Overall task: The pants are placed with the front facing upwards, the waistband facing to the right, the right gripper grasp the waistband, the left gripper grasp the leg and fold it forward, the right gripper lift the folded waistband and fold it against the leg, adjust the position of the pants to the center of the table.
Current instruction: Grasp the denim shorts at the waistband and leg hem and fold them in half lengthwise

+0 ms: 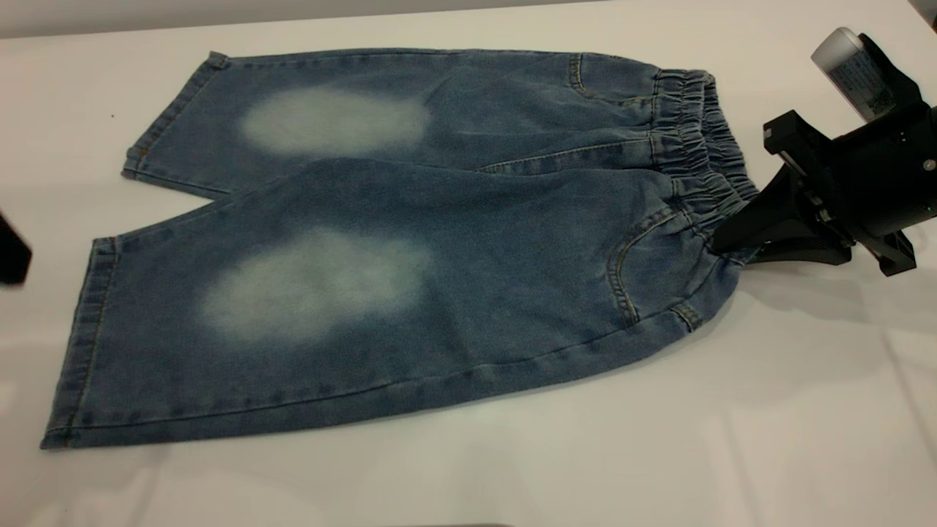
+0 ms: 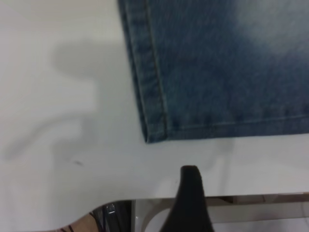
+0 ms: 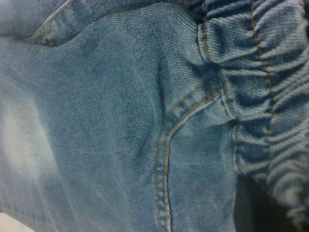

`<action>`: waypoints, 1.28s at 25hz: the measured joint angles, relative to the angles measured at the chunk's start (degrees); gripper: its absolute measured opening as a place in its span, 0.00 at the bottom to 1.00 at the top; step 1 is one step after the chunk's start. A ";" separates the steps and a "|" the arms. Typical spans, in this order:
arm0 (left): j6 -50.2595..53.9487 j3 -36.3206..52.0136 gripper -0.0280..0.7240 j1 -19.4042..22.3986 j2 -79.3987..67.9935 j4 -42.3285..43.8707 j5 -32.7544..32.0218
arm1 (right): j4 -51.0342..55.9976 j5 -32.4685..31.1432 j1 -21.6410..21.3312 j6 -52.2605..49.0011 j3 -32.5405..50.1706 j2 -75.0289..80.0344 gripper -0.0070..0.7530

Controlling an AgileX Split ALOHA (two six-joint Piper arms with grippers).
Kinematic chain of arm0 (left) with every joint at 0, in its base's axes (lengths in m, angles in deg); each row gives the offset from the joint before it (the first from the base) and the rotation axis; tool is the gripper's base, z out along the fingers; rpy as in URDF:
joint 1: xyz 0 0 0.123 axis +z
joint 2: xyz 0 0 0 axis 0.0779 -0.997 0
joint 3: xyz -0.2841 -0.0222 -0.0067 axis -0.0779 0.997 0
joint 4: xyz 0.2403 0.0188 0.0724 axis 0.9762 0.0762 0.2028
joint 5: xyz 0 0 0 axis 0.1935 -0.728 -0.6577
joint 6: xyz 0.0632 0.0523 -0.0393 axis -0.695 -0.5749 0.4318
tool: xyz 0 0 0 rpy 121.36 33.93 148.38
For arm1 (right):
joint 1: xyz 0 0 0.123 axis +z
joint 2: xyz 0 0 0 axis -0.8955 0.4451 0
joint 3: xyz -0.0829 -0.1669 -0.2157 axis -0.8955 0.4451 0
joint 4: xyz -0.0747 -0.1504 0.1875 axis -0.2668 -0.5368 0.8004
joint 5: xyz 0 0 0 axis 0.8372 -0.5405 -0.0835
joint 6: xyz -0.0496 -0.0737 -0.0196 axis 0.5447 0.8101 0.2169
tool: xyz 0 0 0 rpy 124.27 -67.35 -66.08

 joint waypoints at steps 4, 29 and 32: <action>2.16 3.72 0.77 0.00 0.00 0.00 3.66 | -0.11 0.00 0.00 -0.06 0.00 0.00 0.06; 5.09 5.15 0.77 0.00 -29.91 0.00 26.61 | -0.94 -0.15 0.00 -0.29 0.00 0.00 0.06; 4.96 5.08 0.77 0.00 -32.09 0.00 28.88 | -0.94 -0.20 0.00 -0.29 0.00 0.00 0.06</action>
